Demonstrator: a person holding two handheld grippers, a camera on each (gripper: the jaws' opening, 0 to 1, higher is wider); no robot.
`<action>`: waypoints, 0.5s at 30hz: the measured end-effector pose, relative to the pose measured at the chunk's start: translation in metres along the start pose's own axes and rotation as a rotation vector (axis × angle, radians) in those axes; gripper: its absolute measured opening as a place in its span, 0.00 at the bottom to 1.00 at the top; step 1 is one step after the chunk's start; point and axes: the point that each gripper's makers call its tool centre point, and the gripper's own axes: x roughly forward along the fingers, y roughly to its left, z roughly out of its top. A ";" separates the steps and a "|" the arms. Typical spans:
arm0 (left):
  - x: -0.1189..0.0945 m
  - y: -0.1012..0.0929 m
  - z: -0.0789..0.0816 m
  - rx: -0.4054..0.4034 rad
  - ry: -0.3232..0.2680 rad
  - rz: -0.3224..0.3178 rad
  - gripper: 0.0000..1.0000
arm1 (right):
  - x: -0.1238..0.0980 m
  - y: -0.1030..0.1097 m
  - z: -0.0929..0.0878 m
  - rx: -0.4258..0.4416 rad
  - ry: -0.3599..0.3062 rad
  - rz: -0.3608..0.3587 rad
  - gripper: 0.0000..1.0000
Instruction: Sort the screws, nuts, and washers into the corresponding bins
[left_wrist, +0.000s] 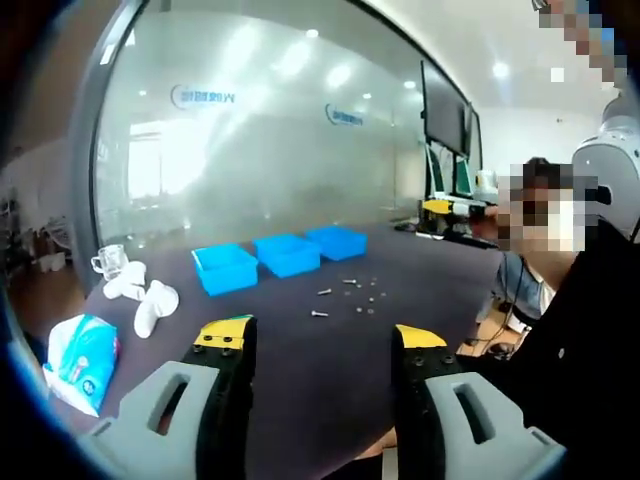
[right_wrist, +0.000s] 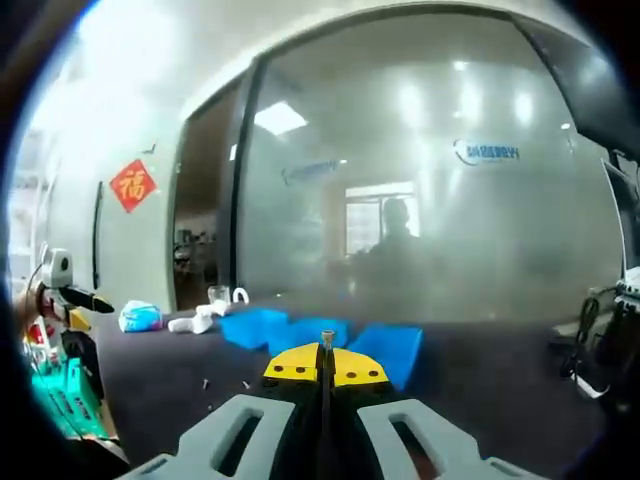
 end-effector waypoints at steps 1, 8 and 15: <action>0.000 0.000 0.000 0.001 0.000 0.000 0.52 | 0.002 -0.001 0.002 0.002 -0.007 -0.005 0.00; 0.000 0.000 0.001 -0.001 -0.007 0.003 0.52 | 0.018 -0.012 0.012 0.006 -0.036 -0.041 0.00; 0.000 0.000 0.001 -0.005 -0.012 0.006 0.52 | 0.048 -0.024 0.022 -0.016 -0.046 -0.049 0.00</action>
